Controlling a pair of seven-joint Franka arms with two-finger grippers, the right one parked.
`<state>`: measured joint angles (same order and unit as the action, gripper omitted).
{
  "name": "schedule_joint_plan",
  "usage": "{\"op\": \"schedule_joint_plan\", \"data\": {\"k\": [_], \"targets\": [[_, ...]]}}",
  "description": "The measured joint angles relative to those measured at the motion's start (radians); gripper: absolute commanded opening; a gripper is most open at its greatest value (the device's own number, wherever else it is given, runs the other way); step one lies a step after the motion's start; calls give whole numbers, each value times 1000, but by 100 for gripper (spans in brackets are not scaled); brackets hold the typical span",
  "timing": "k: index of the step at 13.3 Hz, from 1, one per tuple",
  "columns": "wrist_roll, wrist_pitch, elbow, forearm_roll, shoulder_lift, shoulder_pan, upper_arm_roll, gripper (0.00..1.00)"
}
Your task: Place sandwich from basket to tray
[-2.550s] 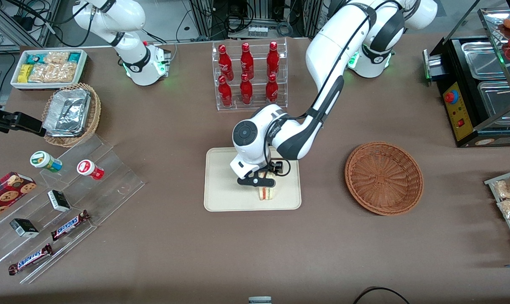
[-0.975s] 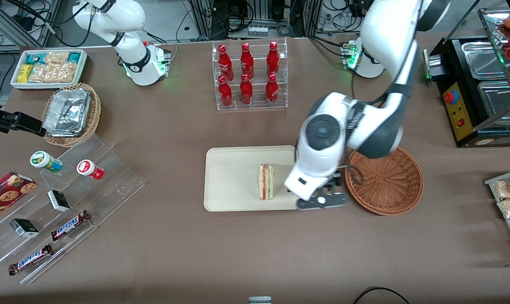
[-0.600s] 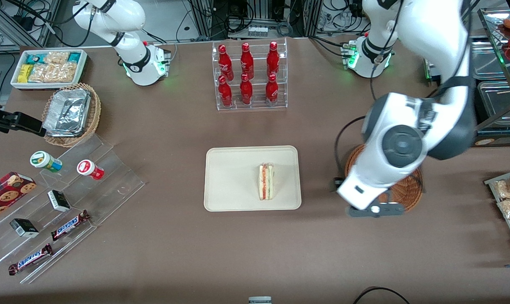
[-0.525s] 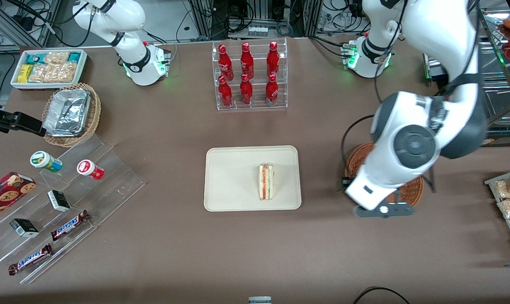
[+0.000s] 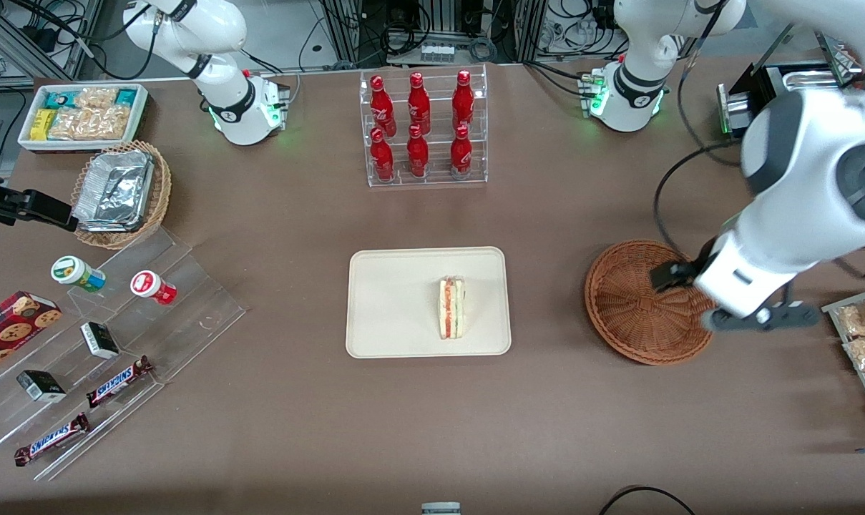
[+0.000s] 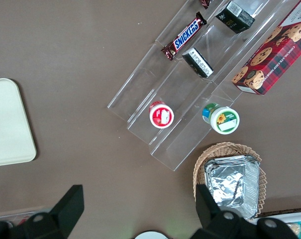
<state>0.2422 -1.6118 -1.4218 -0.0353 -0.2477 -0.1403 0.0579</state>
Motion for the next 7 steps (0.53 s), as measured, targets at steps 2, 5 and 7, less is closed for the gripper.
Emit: {"op": "schedule_joint_plan", "data": {"k": [2,5,7], "targets": [[-21,20,-72,3,100,26,7,100],[-66,123,-109,4,204,83,44,100],[-98,172,-117,4,243,105,57,100]]}}
